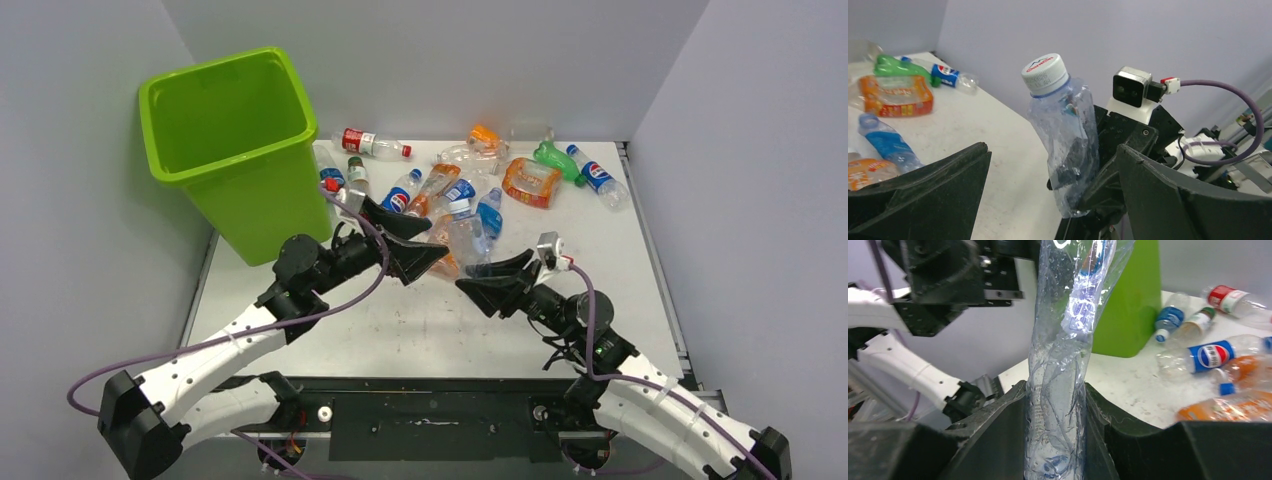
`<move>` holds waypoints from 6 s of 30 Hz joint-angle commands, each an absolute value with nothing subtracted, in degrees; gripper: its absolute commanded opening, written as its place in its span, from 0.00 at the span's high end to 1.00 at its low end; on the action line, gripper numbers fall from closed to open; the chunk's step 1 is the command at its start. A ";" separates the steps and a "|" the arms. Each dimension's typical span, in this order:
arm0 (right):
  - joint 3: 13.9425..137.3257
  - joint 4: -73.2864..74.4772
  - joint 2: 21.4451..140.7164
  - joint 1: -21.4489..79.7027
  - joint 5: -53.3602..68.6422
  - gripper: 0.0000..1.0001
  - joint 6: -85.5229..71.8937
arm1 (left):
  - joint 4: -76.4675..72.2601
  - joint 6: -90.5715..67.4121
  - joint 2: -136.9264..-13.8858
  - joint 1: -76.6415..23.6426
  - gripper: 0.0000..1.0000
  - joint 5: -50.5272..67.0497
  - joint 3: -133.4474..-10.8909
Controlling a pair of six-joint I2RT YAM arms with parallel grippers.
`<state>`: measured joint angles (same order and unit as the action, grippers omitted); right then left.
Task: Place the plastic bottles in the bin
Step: Pick up the plastic bottle at the center of the board, then place the plastic bottle in the trash bin, then pick up the plastic bottle from the corner of the board.
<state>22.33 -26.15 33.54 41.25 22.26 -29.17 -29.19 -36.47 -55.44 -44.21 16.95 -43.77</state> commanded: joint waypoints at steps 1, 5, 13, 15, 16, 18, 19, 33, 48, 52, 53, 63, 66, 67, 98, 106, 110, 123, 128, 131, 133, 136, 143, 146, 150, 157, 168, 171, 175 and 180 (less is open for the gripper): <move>22.61 -37.53 35.77 47.15 21.04 0.75 -26.75 | -34.93 -41.17 -59.61 -45.24 0.04 24.62 -47.90; 22.82 -39.07 37.51 51.53 17.63 0.75 -23.22 | -35.16 -41.50 -62.00 -46.14 0.04 26.63 -48.74; 22.17 -40.29 40.32 56.82 11.94 0.74 -18.32 | -35.52 -40.70 -63.11 -46.82 0.51 26.62 -48.15; 22.71 -38.31 40.43 57.56 10.76 0.71 -17.54 | -35.49 -39.87 -62.33 -46.77 0.64 26.47 -47.98; 23.42 -36.79 40.43 57.71 10.44 0.67 -17.27 | -34.87 -38.95 -61.81 -46.81 0.69 26.46 -48.12; 25.88 -30.95 40.55 57.82 10.33 0.53 -16.29 | -31.68 -36.05 -60.89 -46.78 0.78 26.68 -49.27; 27.56 -26.34 40.78 57.83 10.51 0.45 -15.67 | -28.67 -34.43 -60.46 -46.84 0.82 26.76 -50.02; 31.12 -19.63 40.31 57.92 8.55 0.81 -14.25 | -15.98 -27.59 -59.41 -46.83 0.34 34.12 -55.43; 30.52 -22.04 39.29 58.11 9.32 0.85 -12.93 | -11.47 -39.13 -59.14 -39.29 0.00 22.92 -66.04; 30.85 -21.75 39.58 58.35 9.19 0.85 -12.49 | -9.14 -40.70 -62.39 -39.17 0.09 28.67 -69.10; 30.86 -21.74 39.63 58.39 9.16 0.85 -12.40 | -9.10 -40.91 -62.99 -39.20 0.11 29.47 -69.44; 30.50 -22.32 40.23 58.72 8.70 0.86 -12.39 | -7.37 -40.67 -66.30 -40.41 0.31 33.83 -70.80; 30.48 -22.58 40.83 58.90 8.75 0.86 -12.39 | -7.43 -40.11 -66.68 -41.15 0.46 34.37 -71.10; 30.42 -22.59 41.05 58.99 8.66 0.86 -12.39 | -7.53 -40.03 -66.78 -41.32 0.52 34.66 -71.18; 34.75 -2.09 23.79 59.75 -4.17 0.10 -19.73 | -5.97 3.06 -55.03 -33.14 1.00 -28.89 -89.35; 32.77 1.83 20.11 59.74 -22.51 0.10 -22.31 | -7.72 -3.30 -67.05 -16.07 1.00 -33.14 -94.77; 33.44 5.29 18.30 59.77 -27.51 0.10 -24.55 | -14.02 -1.14 -71.08 -13.04 1.00 -33.22 -92.55; 34.16 17.78 19.03 59.76 -39.07 0.10 -29.96 | -10.50 -2.10 -76.46 -11.24 0.12 -36.64 -90.34; 35.95 19.36 22.78 59.76 -42.32 0.10 -31.61 | -8.44 -2.35 -72.03 -14.06 0.04 -34.63 -92.11; 37.86 20.62 27.80 59.72 -46.29 0.10 -33.53 | -6.91 -0.42 -67.65 -20.12 0.04 -32.69 -90.88; 39.92 20.40 32.59 59.57 -48.57 0.10 -34.15 | -2.51 1.67 -65.90 -24.98 0.04 -30.69 -90.22; 45.37 19.05 41.79 57.24 -49.36 0.10 -33.41 | 7.93 0.87 -64.44 -30.01 0.04 -23.30 -89.85; 49.53 5.27 58.85 24.34 -20.91 0.10 -38.20 | 16.51 -3.79 -58.84 -33.61 0.04 -1.35 -76.48; 49.70 -4.37 66.37 14.05 -20.36 0.10 -39.42 | 12.30 -6.27 -54.64 -33.67 0.04 2.11 -66.97; 55.04 -12.31 79.62 6.14 -22.02 0.10 -38.45 | 6.79 -10.74 -50.85 -33.66 0.04 3.91 -56.30; 71.90 -15.55 100.76 -3.62 -18.91 0.10 -23.52 | 1.80 -17.53 -48.73 -33.57 0.04 5.79 -46.77; 88.83 -21.61 123.83 -13.46 -4.98 0.08 -17.47 | 3.16 -15.73 -49.01 -33.50 0.04 5.11 -46.05; 93.81 -21.06 127.76 -14.35 -0.97 0.09 -17.72 | 3.19 -15.91 -49.81 -32.65 0.03 6.30 -46.46; 99.93 -15.89 132.65 -14.49 3.62 0.09 -17.17 | 2.19 -17.90 -50.61 -30.26 0.03 9.48 -46.55; 98.57 -14.08 133.17 -13.86 5.37 0.08 -16.85 | 1.25 -19.35 -51.14 -29.36 0.02 11.15 -46.32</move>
<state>97.76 -14.11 134.17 -14.59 1.43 -17.96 5.72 -17.78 -50.94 -29.89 8.27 -45.45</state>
